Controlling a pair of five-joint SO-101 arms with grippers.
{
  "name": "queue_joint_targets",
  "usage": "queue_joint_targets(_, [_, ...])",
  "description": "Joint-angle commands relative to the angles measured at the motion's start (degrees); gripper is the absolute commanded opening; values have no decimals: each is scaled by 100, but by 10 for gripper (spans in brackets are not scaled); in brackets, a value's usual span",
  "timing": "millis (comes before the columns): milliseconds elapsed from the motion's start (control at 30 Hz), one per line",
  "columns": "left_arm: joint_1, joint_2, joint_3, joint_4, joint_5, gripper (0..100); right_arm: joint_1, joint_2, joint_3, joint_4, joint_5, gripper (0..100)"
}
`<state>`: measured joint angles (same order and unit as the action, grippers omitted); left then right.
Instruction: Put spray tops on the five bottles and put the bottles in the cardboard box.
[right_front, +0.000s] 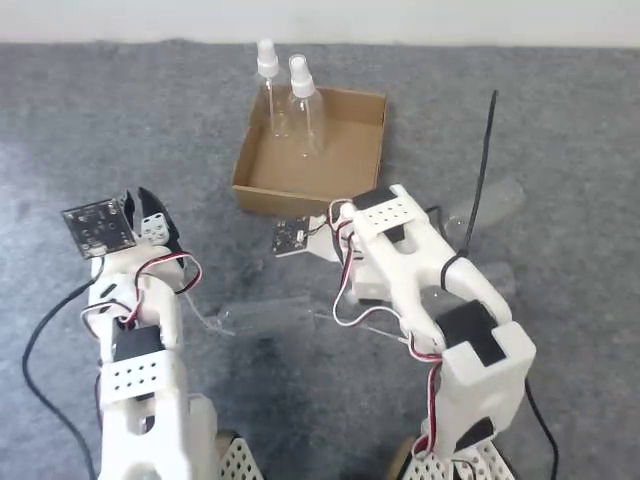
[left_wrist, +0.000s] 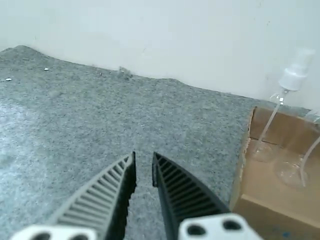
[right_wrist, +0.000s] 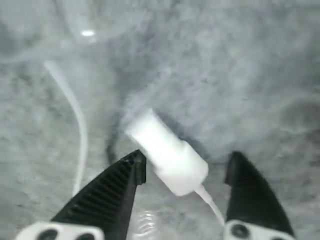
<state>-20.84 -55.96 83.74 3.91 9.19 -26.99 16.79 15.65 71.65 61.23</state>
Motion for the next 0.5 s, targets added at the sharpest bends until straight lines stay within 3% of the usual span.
queue_joint_targets(0, [9,-132,-31,9,35,55,127,22,-220,-40,44,121])
queue_joint_targets(233, [9,-132,-31,9,35,55,154,-22,-440,-154,-70,24])
queue_joint_targets(467, [9,-132,-31,9,35,55,110,-22,-1090,-163,-1415,8])
